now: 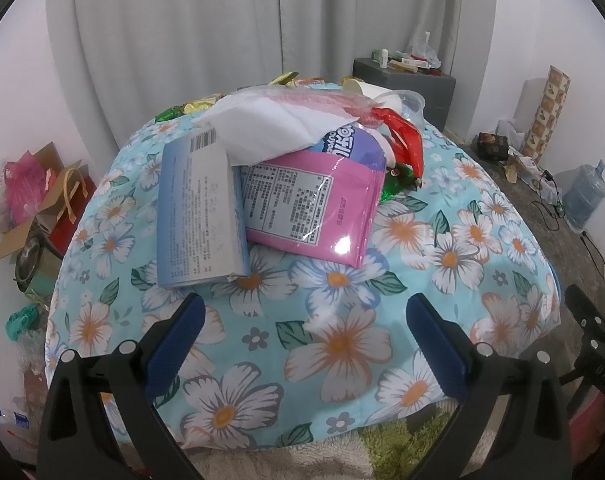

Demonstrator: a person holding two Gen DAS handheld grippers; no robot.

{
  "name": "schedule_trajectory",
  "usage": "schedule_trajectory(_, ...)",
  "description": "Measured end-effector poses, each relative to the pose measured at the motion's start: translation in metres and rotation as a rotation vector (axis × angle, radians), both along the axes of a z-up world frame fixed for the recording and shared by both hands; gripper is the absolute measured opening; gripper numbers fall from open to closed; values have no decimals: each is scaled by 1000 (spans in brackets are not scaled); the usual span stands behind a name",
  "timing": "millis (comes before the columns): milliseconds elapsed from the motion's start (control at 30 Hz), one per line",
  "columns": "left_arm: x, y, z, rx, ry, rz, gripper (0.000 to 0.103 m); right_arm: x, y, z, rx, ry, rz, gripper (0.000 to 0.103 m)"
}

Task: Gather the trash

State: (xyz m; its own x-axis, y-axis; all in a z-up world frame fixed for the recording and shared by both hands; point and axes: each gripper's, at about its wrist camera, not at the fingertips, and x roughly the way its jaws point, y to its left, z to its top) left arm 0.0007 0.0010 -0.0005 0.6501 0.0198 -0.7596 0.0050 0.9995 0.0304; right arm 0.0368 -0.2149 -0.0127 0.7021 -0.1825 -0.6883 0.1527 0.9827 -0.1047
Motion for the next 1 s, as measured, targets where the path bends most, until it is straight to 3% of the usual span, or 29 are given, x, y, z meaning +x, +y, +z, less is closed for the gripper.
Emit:
schedule_trajectory(167,-3,-2,1,-13,-10,-23,99,0,-2,0,-4,-1,-5,95)
schedule_trajectory(433,-18,-28,8,-4,-67,-169,99,-1,-5,0,-2,-3,-9,95)
schedule_trajectory(1000,-17,-30,7,-9,-57,-179,99,-2,-8,2,-14,-6,-16,95)
